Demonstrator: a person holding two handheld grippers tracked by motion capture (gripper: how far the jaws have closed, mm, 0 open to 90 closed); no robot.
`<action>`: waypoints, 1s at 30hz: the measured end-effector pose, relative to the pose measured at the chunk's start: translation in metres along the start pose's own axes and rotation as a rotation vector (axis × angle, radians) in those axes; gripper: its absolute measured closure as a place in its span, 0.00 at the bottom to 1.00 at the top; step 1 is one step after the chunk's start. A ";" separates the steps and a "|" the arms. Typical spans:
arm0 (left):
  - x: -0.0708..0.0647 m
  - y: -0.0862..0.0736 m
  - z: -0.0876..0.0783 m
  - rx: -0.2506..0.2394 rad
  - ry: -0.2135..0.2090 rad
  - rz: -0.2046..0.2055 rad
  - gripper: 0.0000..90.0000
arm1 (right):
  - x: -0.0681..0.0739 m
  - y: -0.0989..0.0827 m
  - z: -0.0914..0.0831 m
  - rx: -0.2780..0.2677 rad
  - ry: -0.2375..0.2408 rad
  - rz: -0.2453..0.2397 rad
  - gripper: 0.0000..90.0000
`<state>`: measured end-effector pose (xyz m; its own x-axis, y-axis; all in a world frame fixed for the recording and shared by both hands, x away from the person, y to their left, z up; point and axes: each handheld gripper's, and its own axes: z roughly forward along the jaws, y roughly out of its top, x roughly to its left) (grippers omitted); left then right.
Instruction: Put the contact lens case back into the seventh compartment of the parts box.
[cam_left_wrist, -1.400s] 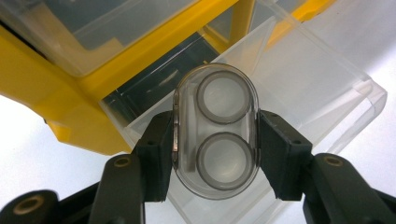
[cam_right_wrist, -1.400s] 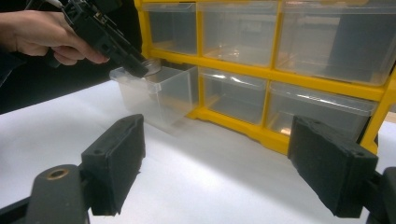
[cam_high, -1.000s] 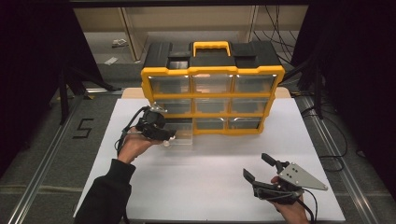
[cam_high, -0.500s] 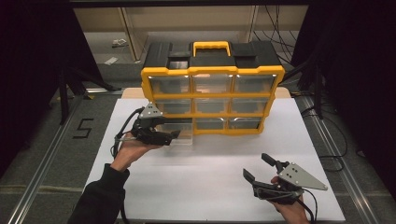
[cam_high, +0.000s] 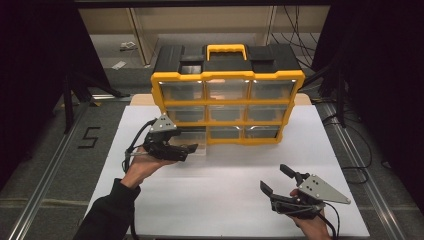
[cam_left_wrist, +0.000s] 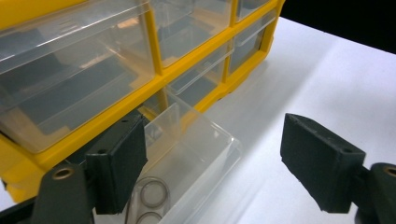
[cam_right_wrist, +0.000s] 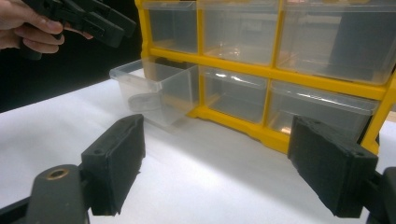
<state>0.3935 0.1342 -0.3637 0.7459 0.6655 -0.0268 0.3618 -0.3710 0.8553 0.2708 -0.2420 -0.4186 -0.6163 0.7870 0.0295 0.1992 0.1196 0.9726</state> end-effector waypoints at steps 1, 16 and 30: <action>-0.002 -0.001 0.000 -0.007 -0.001 -0.003 0.24 | 0.000 0.000 0.000 0.001 -0.001 0.001 0.22; -0.019 -0.033 -0.007 -0.101 -0.037 -0.057 0.22 | 0.000 0.000 0.000 0.002 -0.006 -0.002 0.22; -0.031 -0.052 -0.011 -0.168 -0.042 -0.053 0.19 | 0.000 0.000 0.000 0.001 -0.006 -0.001 0.22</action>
<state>0.3455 0.1399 -0.4013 0.7524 0.6521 -0.0927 0.3053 -0.2205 0.9264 0.2708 -0.2423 -0.4183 -0.6122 0.7902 0.0269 0.1989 0.1209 0.9725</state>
